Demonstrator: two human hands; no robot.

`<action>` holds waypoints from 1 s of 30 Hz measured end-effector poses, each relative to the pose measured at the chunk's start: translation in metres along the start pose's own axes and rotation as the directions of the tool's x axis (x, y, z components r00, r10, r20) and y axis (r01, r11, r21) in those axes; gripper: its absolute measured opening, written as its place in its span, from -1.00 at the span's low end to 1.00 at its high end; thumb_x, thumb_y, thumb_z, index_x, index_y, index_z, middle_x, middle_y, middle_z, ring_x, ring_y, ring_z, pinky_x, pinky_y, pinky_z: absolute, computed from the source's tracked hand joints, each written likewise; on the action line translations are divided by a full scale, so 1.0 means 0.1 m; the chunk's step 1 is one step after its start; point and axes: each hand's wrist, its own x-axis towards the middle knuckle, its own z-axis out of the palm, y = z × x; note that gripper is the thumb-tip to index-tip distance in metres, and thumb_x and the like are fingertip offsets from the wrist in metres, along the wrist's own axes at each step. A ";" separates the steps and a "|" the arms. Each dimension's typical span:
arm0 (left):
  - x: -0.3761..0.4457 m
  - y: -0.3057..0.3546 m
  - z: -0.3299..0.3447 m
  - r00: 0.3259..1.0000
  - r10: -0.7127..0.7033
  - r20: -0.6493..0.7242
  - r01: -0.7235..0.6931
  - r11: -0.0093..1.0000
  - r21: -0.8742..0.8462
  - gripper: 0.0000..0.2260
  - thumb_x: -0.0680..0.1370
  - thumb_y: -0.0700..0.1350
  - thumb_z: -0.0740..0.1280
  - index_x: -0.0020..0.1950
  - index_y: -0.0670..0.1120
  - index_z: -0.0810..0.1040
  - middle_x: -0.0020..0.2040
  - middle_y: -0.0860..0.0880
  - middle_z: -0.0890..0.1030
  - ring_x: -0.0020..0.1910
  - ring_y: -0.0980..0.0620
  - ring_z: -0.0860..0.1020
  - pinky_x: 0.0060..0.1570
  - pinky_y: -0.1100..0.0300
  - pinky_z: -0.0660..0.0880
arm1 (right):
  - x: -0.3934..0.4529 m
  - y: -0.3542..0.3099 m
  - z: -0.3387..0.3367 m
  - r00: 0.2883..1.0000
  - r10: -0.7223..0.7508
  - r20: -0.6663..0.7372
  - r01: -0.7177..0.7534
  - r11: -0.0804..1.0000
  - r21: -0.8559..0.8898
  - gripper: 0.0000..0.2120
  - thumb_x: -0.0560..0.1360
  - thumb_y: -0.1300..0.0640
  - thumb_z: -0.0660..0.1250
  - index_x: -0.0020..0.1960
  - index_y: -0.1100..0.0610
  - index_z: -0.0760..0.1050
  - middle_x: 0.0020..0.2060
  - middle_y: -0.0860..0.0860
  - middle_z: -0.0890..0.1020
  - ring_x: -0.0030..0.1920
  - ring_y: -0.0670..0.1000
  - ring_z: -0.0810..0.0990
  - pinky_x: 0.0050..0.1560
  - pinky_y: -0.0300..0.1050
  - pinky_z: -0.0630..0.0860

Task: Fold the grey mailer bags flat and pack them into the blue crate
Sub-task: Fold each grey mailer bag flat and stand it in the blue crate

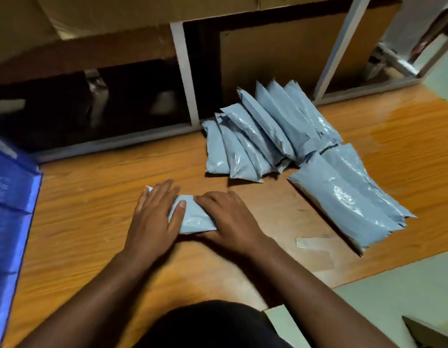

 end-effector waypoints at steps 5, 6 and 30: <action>-0.19 -0.57 0.16 0.969 -0.233 0.087 0.228 0.971 0.069 -0.33 0.64 0.28 -0.13 0.57 -0.07 0.36 0.62 -0.06 0.28 0.61 -0.01 0.18 0.62 -0.04 -0.04 | 0.52 0.06 0.37 0.969 -0.156 0.192 0.178 0.979 -0.102 -0.29 0.49 -0.17 0.41 0.55 0.07 0.32 0.45 0.06 0.45 0.39 0.13 0.44 0.35 0.28 0.33; -0.20 -0.59 0.18 0.964 -0.250 0.091 0.244 0.967 0.077 -0.31 0.63 0.28 -0.16 0.58 -0.07 0.35 0.62 -0.06 0.28 0.62 0.00 0.17 0.62 -0.04 -0.04 | 0.55 0.07 0.40 0.950 -0.189 0.248 0.226 0.965 -0.130 -0.26 0.51 -0.20 0.37 0.59 0.08 0.26 0.52 0.08 0.38 0.44 0.15 0.39 0.37 0.30 0.32; 0.01 -0.69 0.60 0.960 -0.191 -0.205 0.235 0.948 0.215 -0.54 0.72 -0.01 0.01 0.53 -0.16 0.44 0.53 -0.09 0.42 0.59 -0.10 0.27 0.57 -0.04 0.17 | 0.83 -0.25 0.87 0.987 0.036 0.159 0.011 0.959 -0.284 -0.50 0.73 -0.05 -0.04 0.59 0.10 0.31 0.57 0.05 0.36 0.60 0.15 0.22 0.60 0.21 0.05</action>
